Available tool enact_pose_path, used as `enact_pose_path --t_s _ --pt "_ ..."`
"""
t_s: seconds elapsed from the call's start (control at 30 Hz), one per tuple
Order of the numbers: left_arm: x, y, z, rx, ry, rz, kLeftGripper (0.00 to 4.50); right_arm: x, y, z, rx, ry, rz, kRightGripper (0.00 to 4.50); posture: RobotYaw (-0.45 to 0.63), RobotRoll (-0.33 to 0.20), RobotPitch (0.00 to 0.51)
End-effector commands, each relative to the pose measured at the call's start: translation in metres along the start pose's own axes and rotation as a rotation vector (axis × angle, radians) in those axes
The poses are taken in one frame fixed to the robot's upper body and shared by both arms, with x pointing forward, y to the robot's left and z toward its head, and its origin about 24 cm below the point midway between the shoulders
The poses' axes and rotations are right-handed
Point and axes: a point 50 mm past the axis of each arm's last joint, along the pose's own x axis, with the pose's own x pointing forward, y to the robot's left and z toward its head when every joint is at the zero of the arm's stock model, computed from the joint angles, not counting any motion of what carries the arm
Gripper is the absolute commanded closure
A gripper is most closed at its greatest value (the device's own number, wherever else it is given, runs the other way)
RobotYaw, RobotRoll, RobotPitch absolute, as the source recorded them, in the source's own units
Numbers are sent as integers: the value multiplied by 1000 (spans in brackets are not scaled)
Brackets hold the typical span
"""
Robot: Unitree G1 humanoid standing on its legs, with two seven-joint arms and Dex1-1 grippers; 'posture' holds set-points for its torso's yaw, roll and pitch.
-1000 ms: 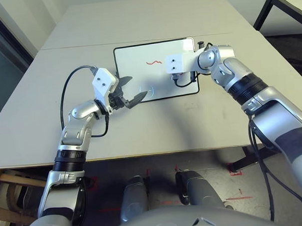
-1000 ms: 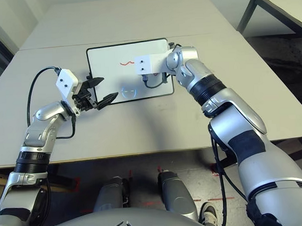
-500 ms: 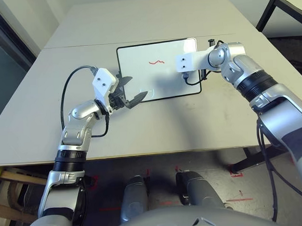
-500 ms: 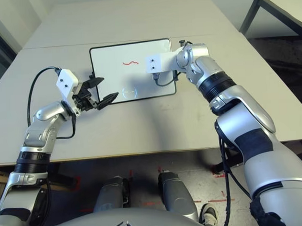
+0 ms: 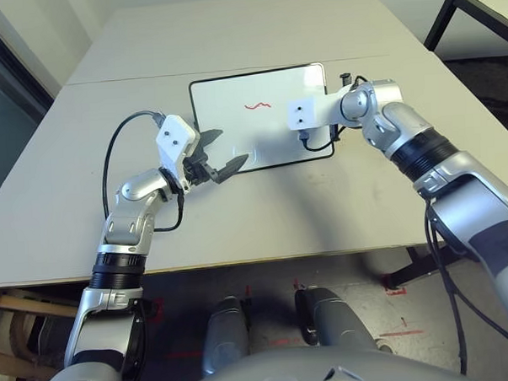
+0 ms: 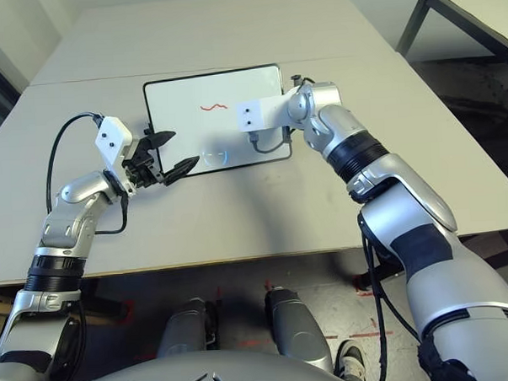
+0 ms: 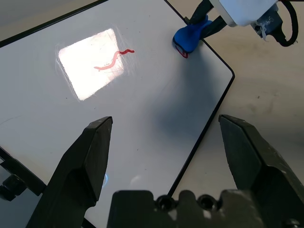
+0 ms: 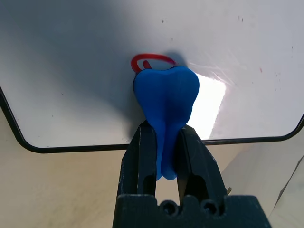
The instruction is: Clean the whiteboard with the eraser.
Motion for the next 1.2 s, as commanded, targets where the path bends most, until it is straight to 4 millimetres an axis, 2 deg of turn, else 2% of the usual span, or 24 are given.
enact_pose_path --t_s 0.03,0.3,0.6,0.77,0.97,1.2 --pt "0 -3 0 -4 2 -5 0 7 14 9 -30 -16 57 4107 -135 0 88" --pt "2 -5 -1 -7 -1 -6 0 8 12 22 -52 -42 54 4107 -126 0 83" --pt "2 -6 0 -8 -3 -5 0 9 13 24 -65 -46 61 4107 -123 0 80" --pt "3 -6 0 -8 -5 -6 0 9 11 13 -63 -3 60 4107 -127 0 79" --pt "3 -7 0 -9 -7 -7 0 6 8 -10 -62 63 60 4107 -131 0 79" --pt "4 -6 0 -8 -8 -9 0 3 6 -22 -56 97 55 4107 -137 0 78"
